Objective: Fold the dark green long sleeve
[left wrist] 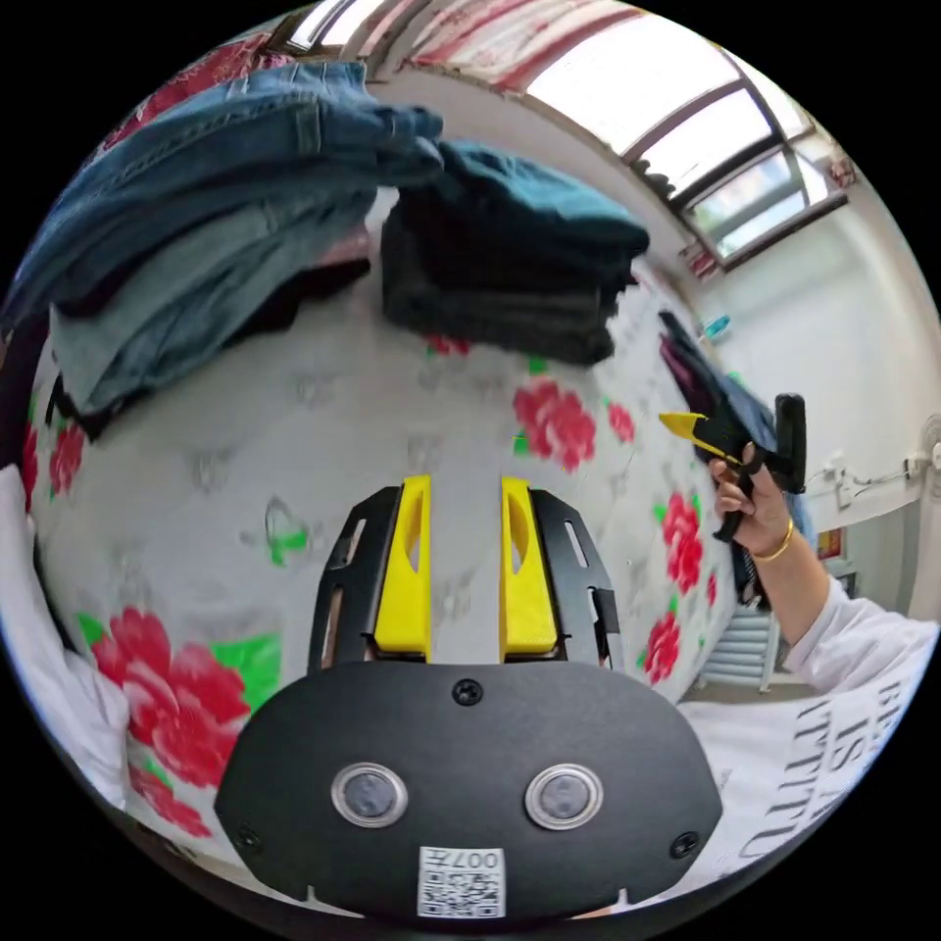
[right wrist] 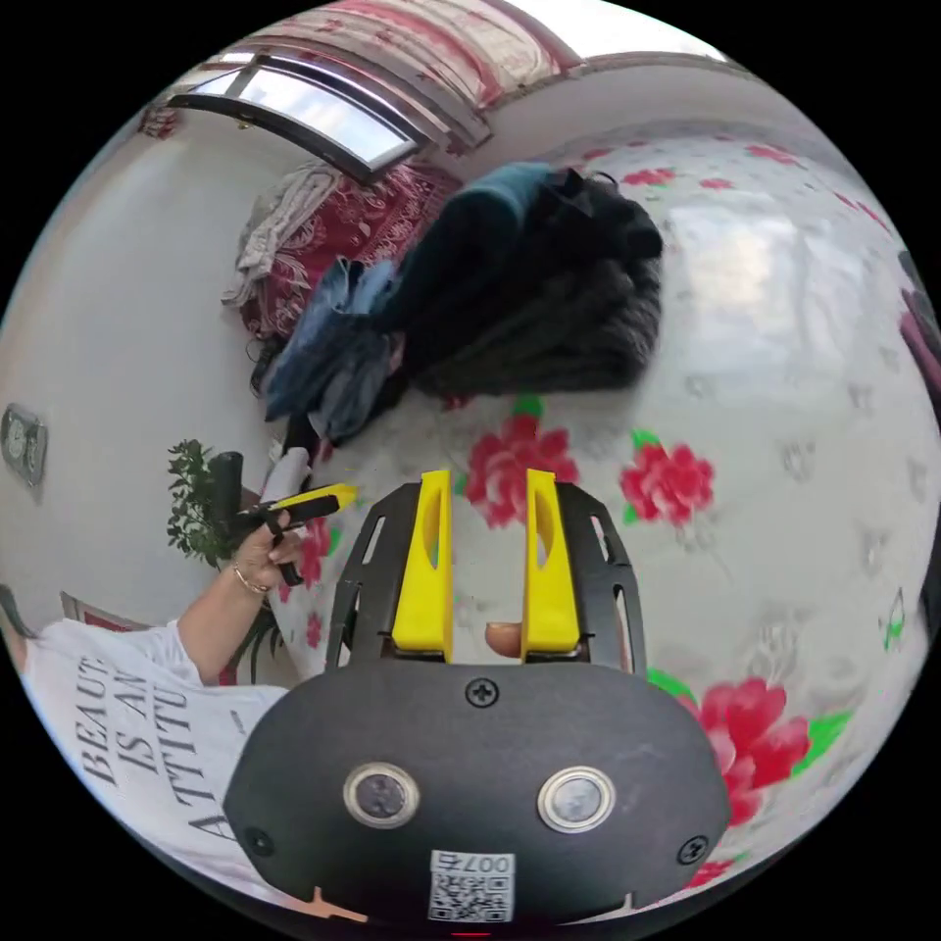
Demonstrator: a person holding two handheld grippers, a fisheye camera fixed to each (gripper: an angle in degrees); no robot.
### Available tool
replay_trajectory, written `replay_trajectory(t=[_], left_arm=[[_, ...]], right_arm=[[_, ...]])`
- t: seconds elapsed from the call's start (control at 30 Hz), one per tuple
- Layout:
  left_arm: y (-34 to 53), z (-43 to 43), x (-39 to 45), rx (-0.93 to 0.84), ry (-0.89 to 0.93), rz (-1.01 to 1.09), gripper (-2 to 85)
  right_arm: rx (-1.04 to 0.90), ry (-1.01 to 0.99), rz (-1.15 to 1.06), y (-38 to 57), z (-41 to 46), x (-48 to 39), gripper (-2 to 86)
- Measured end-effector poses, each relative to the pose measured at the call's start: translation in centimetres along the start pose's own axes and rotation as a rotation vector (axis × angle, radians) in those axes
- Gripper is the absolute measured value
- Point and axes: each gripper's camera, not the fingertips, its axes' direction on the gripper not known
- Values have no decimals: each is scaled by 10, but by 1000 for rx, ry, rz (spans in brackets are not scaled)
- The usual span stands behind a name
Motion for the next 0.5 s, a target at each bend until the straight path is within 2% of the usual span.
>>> replay_trajectory(t=[0.1, 0.2, 0.27, 0.43, 0.5], left_arm=[[63, 20, 32, -108, -101, 32, 109], [112, 25, 62, -168, -183, 34, 104], [136, 26, 79, -182, -181, 2, 105], [157, 47, 107, -265, -238, 3, 112], [157, 51, 122, -266, -309, 56, 108]], right_arm=[[-6, 165, 67, 85, -39, 23, 95], [67, 444, 124, 152, -127, 35, 105], [181, 710, 210, 197, -219, 39, 116], [440, 1233, 475, 290, -373, 32, 130], [443, 1299, 570, 320, -404, 38, 124]])
